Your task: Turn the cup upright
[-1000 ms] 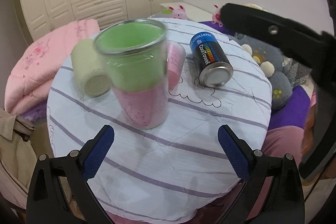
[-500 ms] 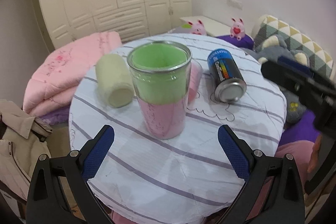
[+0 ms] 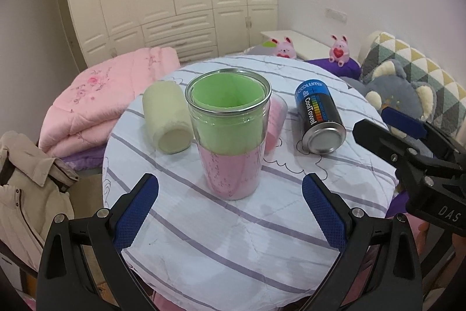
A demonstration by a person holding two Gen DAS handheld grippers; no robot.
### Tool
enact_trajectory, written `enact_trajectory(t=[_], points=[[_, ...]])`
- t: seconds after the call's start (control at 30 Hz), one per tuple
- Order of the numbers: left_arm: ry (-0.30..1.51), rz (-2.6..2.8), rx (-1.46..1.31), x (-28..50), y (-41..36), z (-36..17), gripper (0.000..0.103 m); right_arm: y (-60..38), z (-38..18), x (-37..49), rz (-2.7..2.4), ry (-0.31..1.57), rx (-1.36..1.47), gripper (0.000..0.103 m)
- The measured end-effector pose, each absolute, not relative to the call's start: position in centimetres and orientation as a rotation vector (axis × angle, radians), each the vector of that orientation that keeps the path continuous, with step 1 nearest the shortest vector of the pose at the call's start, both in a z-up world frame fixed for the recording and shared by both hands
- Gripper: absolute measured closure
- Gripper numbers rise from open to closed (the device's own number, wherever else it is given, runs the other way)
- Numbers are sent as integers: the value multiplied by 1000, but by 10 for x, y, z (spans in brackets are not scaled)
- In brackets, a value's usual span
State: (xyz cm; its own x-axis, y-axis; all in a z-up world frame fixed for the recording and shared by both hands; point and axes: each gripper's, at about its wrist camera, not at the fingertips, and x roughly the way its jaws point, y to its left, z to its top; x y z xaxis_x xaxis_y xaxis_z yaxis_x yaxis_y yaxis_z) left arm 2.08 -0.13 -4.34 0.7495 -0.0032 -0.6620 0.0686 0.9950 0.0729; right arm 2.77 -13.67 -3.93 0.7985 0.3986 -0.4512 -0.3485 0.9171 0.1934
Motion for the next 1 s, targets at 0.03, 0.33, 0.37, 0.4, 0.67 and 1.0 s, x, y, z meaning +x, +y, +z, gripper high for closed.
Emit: enact_trajectory(t=[0.03,0.33,0.37,0.4,0.67,1.0], points=[[719,-36,92,21,-1,-44,3,-137,-41,28,403,511,108,20],[679,-3,44,20,6,-40,3,-146,-50,31,400,527,186,20],[674,1,49,20,5,-40,2,-147,-50,31,395,522,192,20],[671,-1,55,20,5,-40,2,-148,-50,31,392,517,199,20],[653,-12,30,18,6,-36,1,-155,-51,27,336,487,231,20],[650,43,53,19,7,-40,1,-141,-53,25,306,497,147,20]])
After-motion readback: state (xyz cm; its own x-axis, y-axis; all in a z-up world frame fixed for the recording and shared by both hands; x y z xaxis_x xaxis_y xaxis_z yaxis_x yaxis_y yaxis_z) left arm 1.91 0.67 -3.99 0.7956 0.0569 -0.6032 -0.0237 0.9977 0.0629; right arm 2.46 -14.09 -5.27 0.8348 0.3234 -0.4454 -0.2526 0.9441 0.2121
